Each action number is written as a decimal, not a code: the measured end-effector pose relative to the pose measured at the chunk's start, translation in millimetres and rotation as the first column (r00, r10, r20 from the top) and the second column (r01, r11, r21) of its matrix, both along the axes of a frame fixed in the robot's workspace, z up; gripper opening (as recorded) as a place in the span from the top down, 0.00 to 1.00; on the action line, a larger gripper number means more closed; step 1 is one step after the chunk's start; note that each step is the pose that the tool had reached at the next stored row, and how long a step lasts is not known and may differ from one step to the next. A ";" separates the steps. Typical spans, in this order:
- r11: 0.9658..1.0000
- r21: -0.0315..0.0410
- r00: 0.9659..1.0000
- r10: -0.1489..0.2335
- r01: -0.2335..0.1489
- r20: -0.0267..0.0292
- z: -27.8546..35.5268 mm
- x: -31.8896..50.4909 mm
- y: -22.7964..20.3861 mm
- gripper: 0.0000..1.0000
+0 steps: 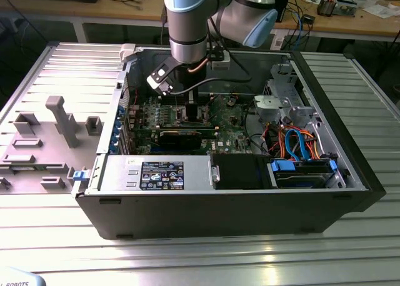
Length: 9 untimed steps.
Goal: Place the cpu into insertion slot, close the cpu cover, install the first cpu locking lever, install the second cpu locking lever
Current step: 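Place the cpu into insertion slot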
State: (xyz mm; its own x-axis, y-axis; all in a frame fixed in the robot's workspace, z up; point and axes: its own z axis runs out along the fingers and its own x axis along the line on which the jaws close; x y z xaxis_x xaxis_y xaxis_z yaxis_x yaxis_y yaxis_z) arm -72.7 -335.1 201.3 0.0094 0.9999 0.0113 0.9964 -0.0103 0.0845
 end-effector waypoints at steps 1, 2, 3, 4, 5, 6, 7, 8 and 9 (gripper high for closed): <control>1.000 0.000 1.000 0.000 0.000 0.000 -0.2 0.0 0.0 0.45; 1.000 0.000 1.000 0.000 0.000 0.000 -0.2 0.0 0.0 0.45; 1.000 0.000 1.000 0.000 0.000 0.000 -0.2 -0.1 0.1 0.45; 1.000 0.000 1.000 0.000 0.000 0.000 -0.3 -0.1 0.1 0.45; 1.000 0.000 1.000 0.000 0.000 0.000 -0.3 -0.1 0.1 0.45; 1.000 0.000 1.000 0.000 0.000 0.000 -0.6 -0.1 0.1 0.45; 1.000 0.000 1.000 0.001 -0.001 0.000 -0.9 -0.1 0.1 0.45; 1.000 0.000 1.000 0.003 -0.003 0.000 -1.0 -0.1 0.1 0.45; 1.000 0.000 1.000 0.004 -0.004 0.000 -1.2 -0.1 0.1 0.45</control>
State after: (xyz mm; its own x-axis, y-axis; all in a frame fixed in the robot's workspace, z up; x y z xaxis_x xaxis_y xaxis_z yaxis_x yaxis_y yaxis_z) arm -72.8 -335.0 200.1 0.0053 0.9999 0.0116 0.9964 -0.0063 0.0845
